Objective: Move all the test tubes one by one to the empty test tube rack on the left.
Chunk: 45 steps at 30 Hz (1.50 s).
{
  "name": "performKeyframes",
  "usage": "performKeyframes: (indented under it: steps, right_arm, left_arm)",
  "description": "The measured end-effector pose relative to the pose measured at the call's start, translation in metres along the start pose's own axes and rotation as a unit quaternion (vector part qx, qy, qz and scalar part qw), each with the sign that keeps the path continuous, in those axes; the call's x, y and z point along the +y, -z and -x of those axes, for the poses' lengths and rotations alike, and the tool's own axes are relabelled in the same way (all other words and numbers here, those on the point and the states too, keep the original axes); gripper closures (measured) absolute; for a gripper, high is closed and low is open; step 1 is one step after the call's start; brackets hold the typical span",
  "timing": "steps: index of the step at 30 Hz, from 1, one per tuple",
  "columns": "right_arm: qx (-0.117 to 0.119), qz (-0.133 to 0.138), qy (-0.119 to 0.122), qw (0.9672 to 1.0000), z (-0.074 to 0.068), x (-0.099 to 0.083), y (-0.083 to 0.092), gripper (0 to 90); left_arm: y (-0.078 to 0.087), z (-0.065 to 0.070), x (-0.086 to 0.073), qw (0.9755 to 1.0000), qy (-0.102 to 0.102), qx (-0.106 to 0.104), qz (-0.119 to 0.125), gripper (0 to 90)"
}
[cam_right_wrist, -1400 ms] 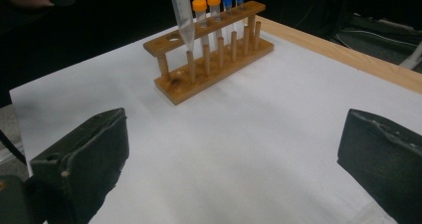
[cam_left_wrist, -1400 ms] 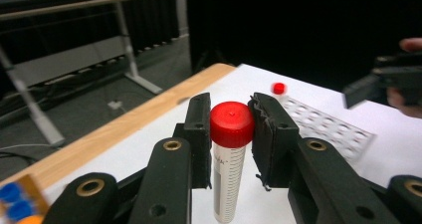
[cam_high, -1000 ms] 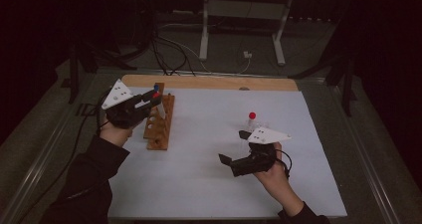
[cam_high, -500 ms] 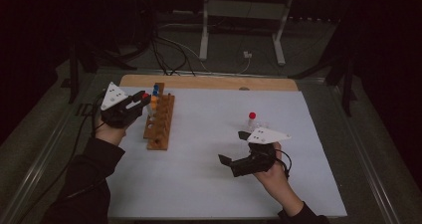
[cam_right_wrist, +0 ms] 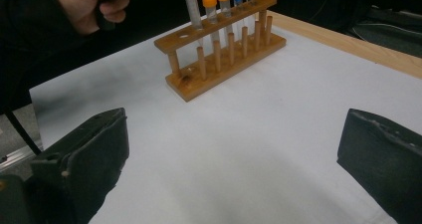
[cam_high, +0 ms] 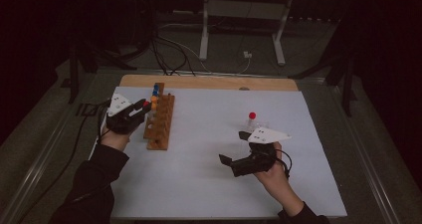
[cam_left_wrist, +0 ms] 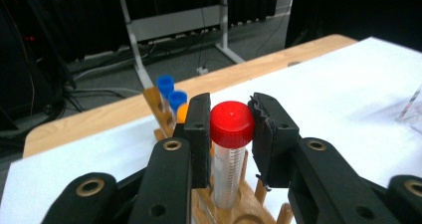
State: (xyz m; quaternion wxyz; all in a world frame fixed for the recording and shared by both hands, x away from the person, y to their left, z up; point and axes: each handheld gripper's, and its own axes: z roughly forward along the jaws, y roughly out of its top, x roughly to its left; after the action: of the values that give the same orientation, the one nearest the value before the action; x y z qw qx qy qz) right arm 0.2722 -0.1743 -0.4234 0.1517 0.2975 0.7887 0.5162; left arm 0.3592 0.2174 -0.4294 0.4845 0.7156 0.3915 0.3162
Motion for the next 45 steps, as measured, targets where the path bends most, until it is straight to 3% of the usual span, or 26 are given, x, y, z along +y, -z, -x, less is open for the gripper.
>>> performKeyframes:
  steps: [16, 25, 26, 29, 31, 35, 39, 42, 45]
  right_arm:
    - [0.001, 0.0, -0.003, 1.0, 0.001, 0.0, 0.0, 0.1]
    - [0.002, 0.003, -0.005, 1.0, 0.003, 0.001, 0.001, 0.1]
    - [0.001, 0.003, -0.004, 1.0, 0.003, 0.001, 0.002, 0.1]
    - [-0.003, 0.007, -0.004, 1.0, 0.006, 0.002, 0.004, 0.1]
    - [-0.007, 0.011, -0.003, 0.9999, 0.009, 0.003, 0.006, 0.1]
    - [-0.029, 0.02, -0.003, 0.9994, 0.019, 0.006, 0.013, 0.1]
    - [-0.061, 0.028, -0.012, 0.9977, 0.036, 0.007, 0.022, 0.2]
    - [-0.089, 0.026, -0.014, 0.9956, 0.049, 0.005, 0.027, 0.1]
    - [-0.101, 0.026, -0.024, 0.9942, 0.061, 0.001, 0.029, 0.1]
  left_arm:
    - [-0.015, 0.004, -0.015, 0.9987, -0.003, 0.003, -0.051, 71.8]
    - [-0.015, 0.005, -0.015, 0.9984, -0.005, 0.004, -0.056, 70.4]
    - [-0.015, 0.006, -0.015, 0.9985, -0.005, 0.003, -0.055, 68.7]
    - [-0.014, 0.008, -0.015, 0.9988, -0.008, -0.012, -0.047, 50.6]
    - [-0.012, 0.011, -0.014, 0.9988, -0.014, -0.012, -0.045, 43.8]
    - [-0.006, 0.017, -0.012, 0.9987, -0.024, -0.024, -0.038, 32.5]
    - [0.002, 0.023, -0.009, 0.9992, -0.022, -0.017, -0.03, 16.8]
    - [0.008, 0.028, -0.007, 0.9995, -0.016, -0.022, -0.018, 14.7]
    - [0.012, 0.032, -0.005, 0.9988, -0.013, -0.04, -0.023, 9.1]
